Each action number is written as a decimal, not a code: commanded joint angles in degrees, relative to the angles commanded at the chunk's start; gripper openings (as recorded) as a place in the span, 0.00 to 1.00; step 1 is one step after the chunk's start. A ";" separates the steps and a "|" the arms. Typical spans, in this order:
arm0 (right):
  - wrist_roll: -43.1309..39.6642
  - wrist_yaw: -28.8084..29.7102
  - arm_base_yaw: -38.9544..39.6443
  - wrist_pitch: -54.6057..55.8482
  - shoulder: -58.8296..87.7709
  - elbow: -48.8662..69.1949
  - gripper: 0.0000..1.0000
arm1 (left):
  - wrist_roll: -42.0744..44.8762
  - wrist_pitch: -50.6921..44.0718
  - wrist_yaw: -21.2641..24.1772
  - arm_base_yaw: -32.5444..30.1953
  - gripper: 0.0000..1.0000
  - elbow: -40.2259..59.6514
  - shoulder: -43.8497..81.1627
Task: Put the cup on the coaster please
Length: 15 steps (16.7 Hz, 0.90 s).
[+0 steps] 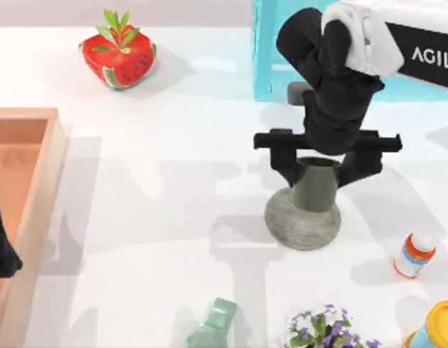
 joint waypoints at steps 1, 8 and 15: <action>0.05 0.00 0.06 2.03 0.30 -1.38 0.00 | 0.00 0.00 0.00 0.00 1.00 0.00 0.00; 0.20 0.04 0.33 4.97 1.33 -4.03 0.08 | 0.00 0.00 0.00 0.00 1.00 0.00 0.00; 0.20 0.04 0.33 4.97 1.33 -4.03 0.60 | 0.00 0.00 0.00 0.00 1.00 0.00 0.00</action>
